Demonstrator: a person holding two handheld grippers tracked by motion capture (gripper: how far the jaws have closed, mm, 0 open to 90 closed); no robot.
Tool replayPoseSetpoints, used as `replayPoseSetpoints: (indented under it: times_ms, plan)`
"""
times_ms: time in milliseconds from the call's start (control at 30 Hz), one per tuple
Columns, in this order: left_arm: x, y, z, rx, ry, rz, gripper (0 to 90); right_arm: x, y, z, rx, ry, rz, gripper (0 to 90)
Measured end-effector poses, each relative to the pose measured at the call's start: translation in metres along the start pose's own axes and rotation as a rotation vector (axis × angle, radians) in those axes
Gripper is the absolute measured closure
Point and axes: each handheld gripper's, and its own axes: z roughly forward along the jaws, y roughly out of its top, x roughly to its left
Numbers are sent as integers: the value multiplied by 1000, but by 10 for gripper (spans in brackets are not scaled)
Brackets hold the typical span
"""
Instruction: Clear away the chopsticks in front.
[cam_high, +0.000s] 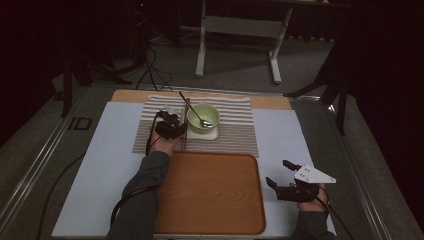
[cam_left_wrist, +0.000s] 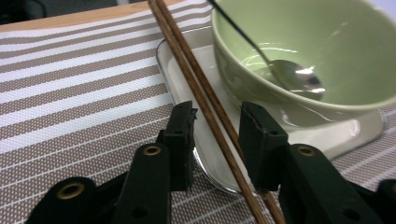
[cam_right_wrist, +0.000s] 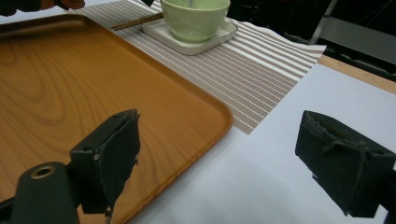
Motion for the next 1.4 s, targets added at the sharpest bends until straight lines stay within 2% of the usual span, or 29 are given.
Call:
replayPoseSetpoints:
  times_ms: [67, 133, 267, 500, 800, 1200, 1400]
  plan:
    - [-1, 1, 4, 6, -7, -12, 681, 0, 0, 0, -2, 0, 2, 134]
    - [-2, 2, 8, 18, 1, -4, 696, -1, 0, -1, -4, 2, 5, 134]
    - [-3, 3, 14, 25, 12, -25, 722, -2, -1, -2, -6, -2, 8, 134]
    - [-4, 2, 20, 44, 37, -34, 754, -3, -2, -2, -8, -4, 11, 134]
    - [-4, 1, 26, 52, 51, -67, 819, -4, -2, -3, -9, -3, 13, 134]
    - [-5, 3, 28, 50, 77, -117, 851, -4, -2, -4, -10, -3, 14, 135]
    - [-7, 2, 26, 43, 99, -127, 858, -4, -2, -4, -11, -2, 13, 135]
